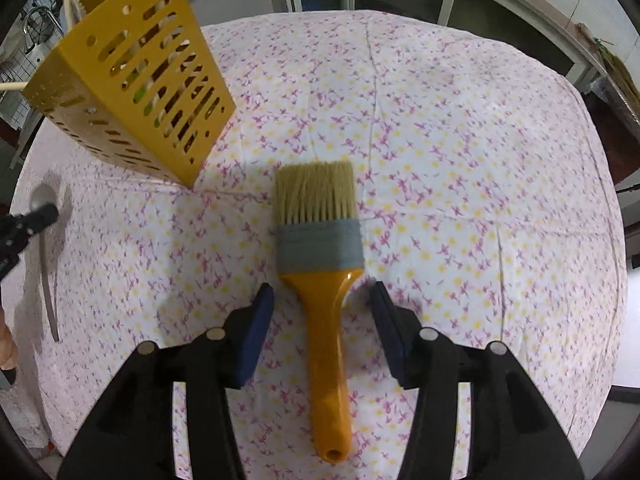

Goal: Organize utensils

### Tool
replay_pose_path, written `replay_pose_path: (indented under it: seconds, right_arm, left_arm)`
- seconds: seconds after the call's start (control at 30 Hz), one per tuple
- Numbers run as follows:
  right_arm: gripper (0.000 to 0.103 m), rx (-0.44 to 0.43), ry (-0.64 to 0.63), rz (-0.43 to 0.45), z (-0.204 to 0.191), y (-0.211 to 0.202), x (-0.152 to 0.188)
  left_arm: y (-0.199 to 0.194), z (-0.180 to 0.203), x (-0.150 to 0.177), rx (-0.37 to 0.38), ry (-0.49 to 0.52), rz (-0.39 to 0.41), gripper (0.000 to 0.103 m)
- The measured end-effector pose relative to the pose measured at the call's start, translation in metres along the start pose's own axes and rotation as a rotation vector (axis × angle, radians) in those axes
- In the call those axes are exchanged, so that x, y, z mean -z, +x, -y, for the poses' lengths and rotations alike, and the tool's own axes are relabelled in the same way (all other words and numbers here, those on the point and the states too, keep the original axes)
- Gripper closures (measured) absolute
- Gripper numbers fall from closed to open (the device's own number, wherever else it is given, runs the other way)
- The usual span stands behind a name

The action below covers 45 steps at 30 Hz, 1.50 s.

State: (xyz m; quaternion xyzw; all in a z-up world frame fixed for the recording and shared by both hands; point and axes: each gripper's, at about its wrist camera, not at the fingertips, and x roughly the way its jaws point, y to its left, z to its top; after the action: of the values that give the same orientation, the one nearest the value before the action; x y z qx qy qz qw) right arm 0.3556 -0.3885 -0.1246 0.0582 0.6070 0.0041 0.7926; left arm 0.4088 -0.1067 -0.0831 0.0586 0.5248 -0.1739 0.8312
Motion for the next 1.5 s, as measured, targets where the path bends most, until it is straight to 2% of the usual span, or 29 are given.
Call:
replay_pose_path:
  seconds: [0.1,0.17,0.37,0.57,0.73,0.8,0.97,1.17,1.27,1.5]
  right_arm:
    - [0.057,-0.007,-0.007,-0.012,0.004,0.001,-0.009]
    - [0.059,-0.011,-0.022,-0.010,0.006,-0.003,0.000]
    - [0.059,0.005,-0.043,0.032,0.005,-0.010,0.011]
    - [0.059,0.004,-0.038,0.068,-0.005,-0.023,0.031]
    - [0.059,-0.004,-0.019,0.118,-0.002,-0.040,0.042]
    - [0.059,-0.024,0.006,0.171,0.001,-0.055,0.046]
    - [0.059,-0.056,0.060,0.317,0.004,-0.093,0.053]
    - [0.059,-0.094,0.095,0.512,0.000,-0.134,0.055]
    - [0.059,-0.063,0.090,0.593,-0.022,-0.142,0.046]
    - [0.059,-0.080,0.092,0.714,-0.035,-0.161,0.032]
  left_arm:
    - [0.022,-0.005,0.001,-0.004,-0.027,-0.088,0.098]
    - [0.032,-0.007,0.002,-0.003,-0.024,-0.117,0.098]
    - [0.032,-0.007,0.002,0.001,-0.006,-0.105,0.098]
    - [0.031,-0.020,0.000,0.057,-0.046,-0.113,0.098]
    - [0.025,-0.022,0.000,0.058,-0.052,-0.104,0.098]
    - [0.014,-0.019,0.000,0.073,-0.047,-0.072,0.098]
    - [-0.048,-0.011,0.004,0.051,0.020,0.130,0.098]
    - [-0.120,0.004,0.000,0.077,0.042,0.376,0.098]
    - [-0.138,0.017,-0.012,0.055,0.038,0.451,0.098]
    - [-0.146,0.013,-0.035,0.088,-0.008,0.559,0.098]
